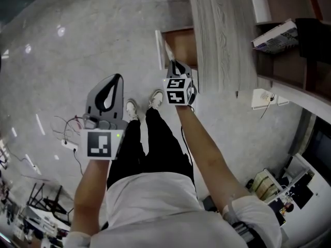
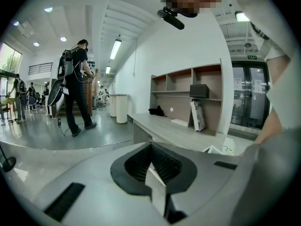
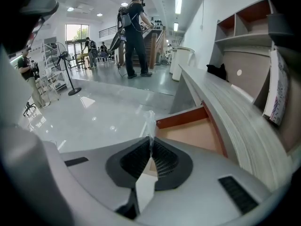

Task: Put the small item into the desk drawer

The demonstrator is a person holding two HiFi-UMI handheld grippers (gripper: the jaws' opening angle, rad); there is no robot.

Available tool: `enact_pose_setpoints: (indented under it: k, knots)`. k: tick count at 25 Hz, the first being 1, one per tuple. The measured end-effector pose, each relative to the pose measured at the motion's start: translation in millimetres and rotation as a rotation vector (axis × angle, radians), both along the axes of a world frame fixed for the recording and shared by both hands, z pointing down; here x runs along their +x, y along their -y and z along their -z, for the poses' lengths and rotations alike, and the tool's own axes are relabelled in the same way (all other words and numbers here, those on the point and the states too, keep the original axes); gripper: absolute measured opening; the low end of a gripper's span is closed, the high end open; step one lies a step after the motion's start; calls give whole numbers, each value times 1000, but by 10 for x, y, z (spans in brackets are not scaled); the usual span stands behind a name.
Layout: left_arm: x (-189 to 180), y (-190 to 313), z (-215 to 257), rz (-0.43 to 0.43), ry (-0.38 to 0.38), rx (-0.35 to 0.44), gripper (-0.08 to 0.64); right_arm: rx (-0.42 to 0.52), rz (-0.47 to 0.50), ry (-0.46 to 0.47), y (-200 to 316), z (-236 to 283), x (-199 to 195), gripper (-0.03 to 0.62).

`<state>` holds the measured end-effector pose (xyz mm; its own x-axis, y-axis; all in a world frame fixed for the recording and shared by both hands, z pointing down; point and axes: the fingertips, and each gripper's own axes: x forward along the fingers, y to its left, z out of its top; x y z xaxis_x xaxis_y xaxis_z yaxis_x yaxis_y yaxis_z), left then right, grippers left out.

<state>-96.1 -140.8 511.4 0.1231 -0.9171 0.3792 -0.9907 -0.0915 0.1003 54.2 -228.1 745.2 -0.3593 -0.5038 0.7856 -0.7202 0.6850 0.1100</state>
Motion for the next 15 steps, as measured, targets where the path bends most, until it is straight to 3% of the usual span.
enact_pose_setpoints:
  k: [15]
  knots:
    - [-78,92,-425,61,-67,-7,18,-42,22,-93,114,-495,-58,29]
